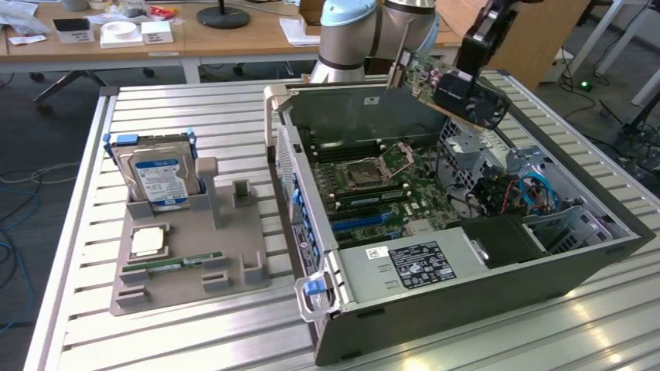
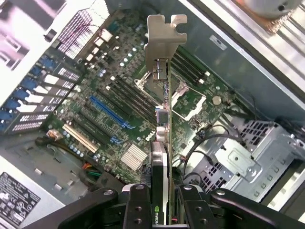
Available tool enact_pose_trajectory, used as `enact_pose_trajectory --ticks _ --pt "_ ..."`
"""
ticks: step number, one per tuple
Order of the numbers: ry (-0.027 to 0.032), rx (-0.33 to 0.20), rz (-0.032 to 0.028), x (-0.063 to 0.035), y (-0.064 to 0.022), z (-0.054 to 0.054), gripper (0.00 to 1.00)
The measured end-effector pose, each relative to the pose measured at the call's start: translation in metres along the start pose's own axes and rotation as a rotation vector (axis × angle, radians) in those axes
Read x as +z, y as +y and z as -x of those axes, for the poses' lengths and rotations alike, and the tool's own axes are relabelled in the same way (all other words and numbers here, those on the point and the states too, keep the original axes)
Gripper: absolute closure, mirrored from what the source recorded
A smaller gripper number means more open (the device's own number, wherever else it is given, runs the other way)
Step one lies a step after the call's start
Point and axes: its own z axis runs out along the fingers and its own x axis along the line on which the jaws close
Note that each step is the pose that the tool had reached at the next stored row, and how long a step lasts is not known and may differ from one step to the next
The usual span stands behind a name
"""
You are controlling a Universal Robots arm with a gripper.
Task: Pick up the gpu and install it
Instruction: 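Insert the gpu into the slot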
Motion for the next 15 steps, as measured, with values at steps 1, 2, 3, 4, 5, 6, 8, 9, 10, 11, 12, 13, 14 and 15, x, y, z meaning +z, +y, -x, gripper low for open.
enact_pose_trajectory --ticks 1,2,3,4,5,6,8,9,10,11,12,13,14,15 --pt "0.0007 -0.018 0.0004 0.0001 0.0000 0.0000 0.73" --pt "0.0014 -0.036 0.0008 0.0002 0.0000 0.0000 0.73" --pt "0.0023 -0.055 0.0013 0.0002 0.0000 0.0000 0.73" --pt "0.0030 -0.073 0.0017 0.0003 0.0000 0.0000 0.73" --pt "0.0037 -0.090 0.0021 0.0004 0.0000 0.0000 0.73" --pt "0.0045 -0.108 0.0025 0.0005 0.0000 0.0000 0.73" --pt "0.0060 -0.143 0.0033 0.0006 0.0000 0.0000 0.73" --pt "0.0067 -0.160 0.0037 0.0007 0.0000 0.0000 0.73" --pt "0.0074 -0.177 0.0042 0.0007 0.0000 0.0000 0.73" --pt "0.0083 -0.195 0.0045 0.0008 0.0000 0.0000 0.73" --pt "0.0090 -0.213 0.0050 0.0009 0.0000 0.0000 0.73" --pt "0.0097 -0.229 0.0053 0.0009 0.0000 0.0000 0.73" --pt "0.0104 -0.246 0.0057 0.0010 -0.0001 0.0000 0.73" --pt "0.0111 -0.263 0.0061 0.0011 -0.0001 0.0000 0.73"
